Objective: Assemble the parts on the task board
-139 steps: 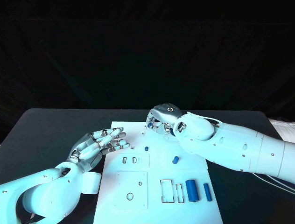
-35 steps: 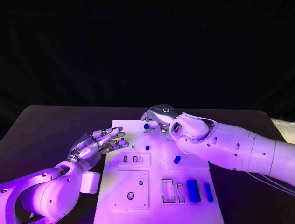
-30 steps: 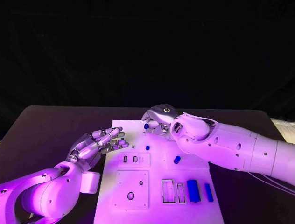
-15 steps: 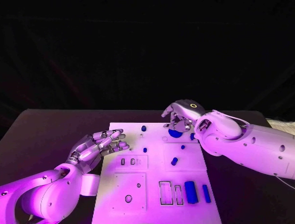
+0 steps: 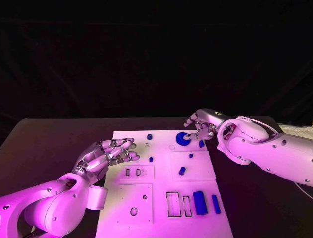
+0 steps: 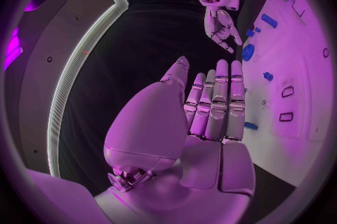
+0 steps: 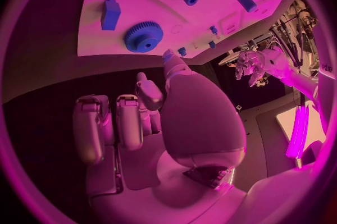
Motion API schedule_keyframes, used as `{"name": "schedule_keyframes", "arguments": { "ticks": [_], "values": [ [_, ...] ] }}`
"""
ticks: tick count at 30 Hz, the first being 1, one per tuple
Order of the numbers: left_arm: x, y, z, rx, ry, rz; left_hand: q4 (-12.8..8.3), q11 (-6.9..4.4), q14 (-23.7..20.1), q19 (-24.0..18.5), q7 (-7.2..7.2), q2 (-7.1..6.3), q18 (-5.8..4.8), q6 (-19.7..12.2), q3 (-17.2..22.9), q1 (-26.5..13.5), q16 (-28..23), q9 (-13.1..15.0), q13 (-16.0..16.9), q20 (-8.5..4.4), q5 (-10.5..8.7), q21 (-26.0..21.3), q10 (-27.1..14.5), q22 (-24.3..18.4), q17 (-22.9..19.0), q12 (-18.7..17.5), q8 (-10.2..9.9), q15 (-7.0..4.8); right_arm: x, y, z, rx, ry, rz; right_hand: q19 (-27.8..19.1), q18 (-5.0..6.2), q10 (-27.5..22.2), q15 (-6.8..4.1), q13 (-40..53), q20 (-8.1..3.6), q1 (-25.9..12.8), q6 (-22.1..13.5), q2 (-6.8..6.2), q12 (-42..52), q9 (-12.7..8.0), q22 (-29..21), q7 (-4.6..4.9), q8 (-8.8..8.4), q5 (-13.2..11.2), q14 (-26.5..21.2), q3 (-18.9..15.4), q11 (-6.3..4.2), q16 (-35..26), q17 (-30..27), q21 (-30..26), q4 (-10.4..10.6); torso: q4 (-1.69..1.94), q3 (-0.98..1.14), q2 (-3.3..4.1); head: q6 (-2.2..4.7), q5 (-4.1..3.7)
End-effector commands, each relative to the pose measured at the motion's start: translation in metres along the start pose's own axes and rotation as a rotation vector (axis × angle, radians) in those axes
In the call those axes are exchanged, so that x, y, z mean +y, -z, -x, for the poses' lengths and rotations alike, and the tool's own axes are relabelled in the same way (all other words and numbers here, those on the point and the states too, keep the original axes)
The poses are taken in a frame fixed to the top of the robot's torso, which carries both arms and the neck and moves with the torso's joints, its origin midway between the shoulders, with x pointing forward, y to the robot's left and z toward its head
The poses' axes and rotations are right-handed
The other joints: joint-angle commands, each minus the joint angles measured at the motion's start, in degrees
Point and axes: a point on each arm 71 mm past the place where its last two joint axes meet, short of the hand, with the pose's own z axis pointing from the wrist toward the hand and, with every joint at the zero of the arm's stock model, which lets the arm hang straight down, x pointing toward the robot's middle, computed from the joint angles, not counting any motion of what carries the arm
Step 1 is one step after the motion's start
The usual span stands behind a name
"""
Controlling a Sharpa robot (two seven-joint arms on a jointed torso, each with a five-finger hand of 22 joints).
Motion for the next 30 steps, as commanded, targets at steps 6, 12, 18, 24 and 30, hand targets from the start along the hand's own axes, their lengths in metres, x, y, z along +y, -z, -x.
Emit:
{"name": "schedule_keyframes", "arguments": {
  "ticks": [6, 12, 18, 24, 30],
  "values": [
    [0.0, -0.001, -0.004, 0.034, -0.015, -0.007, -0.4, 0.11, -0.4, -0.2, -0.06, 0.58, 0.64, 0.1, 0.0, 0.0, -0.2, 0.0, 0.0, 0.1, -0.21, -0.2, -0.1, -0.1, 0.0, -0.1, -0.2, 0.16, -0.005, -0.006, -0.014, 0.084, 0.009, -0.04, 3.4, -0.96, 0.4, 0.41, 2.2, 0.43, 1.1, -0.4, 0.24, 1.9, 0.0, 9.8, 0.09, 0.38, 0.6, 4.2, -0.2, 0.29, 0.6, 4.2, 0.4, 0.5, 0.12, -0.06, 0.02, -0.48, 0.04],
    [0.0, -0.001, -0.003, 0.033, -0.015, -0.007, -0.5, 0.12, -0.5, -0.3, -0.05, 0.57, 0.63, 0.1, -0.1, 0.0, -0.3, 0.0, -0.1, 0.12, -0.22, -0.3, -0.1, -0.1, 0.0, -0.1, -0.2, 0.19, -0.002, -0.008, -0.019, 0.092, 0.025, -0.031, 3.6, -1.08, 0.8, 0.41, 4.2, 0.46, 1.8, -0.1, 0.58, 3.7, 0.1, 10.4, 0.04, 0.67, 1.0, 4.3, -0.2, 0.27, 1.0, 5.2, 0.6, 0.6, 0.13, -0.11, -0.01, -0.61, 0.08],
    [0.0, -0.002, -0.003, 0.033, -0.016, -0.006, -0.5, 0.12, -0.5, -0.3, -0.05, 0.57, 0.63, 0.1, -0.1, 0.0, -0.3, 0.0, -0.1, 0.12, -0.22, -0.3, -0.1, -0.1, 0.0, -0.1, -0.2, 0.19, 0.001, -0.008, -0.021, 0.095, 0.05, -0.013, 3.8, -1.16, 1.2, 0.37, 5.6, 0.44, 2.2, 0.4, 0.88, 5.1, 0.2, 10.7, -0.07, 1.02, 1.3, 4.4, -0.1, 0.19, 1.3, 5.8, 0.8, 0.4, 0.13, -0.13, -0.02, -0.72, 0.17],
    [0.0, -0.002, -0.003, 0.032, -0.016, -0.006, -0.5, 0.15, -0.5, -0.3, -0.02, 0.56, 0.63, 0.0, -0.1, -0.1, -0.4, 0.0, -0.1, 0.15, -0.22, -0.3, -0.2, -0.1, 0.1, -0.1, -0.3, 0.21, 0.002, -0.008, -0.023, 0.095, 0.062, -0.004, 4.1, -1.26, 1.4, 0.27, 6.8, 0.37, 2.7, 1.3, 1.55, 6.1, 0.3, 11.2, -0.24, 1.5, 1.4, 4.5, 0.1, 0.05, 1.6, 6.4, 1.0, 0.1, 0.11, -0.16, -0.04, -0.7, 0.17],
    [0.0, -0.002, -0.003, 0.033, -0.016, -0.005, -0.5, 0.15, -0.5, -0.3, -0.02, 0.56, 0.63, 0.0, -0.1, -0.1, -0.4, 0.0, -0.1, 0.15, -0.22, -0.3, -0.2, -0.1, 0.1, -0.1, -0.3, 0.21, 0.002, -0.009, -0.024, 0.096, 0.067, -0.005, 4.3, -1.38, 1.7, 0.11, 8.1, 0.22, 3.6, 2.4, 3.04, 7.2, 0.3, 11.8, -0.43, 1.96, 0.7, 4.6, 1.1, -0.15, 2.0, 7.1, 1.2, -0.7, 0.2, -0.16, -0.06, -0.77, 0.14]
  ]
}}
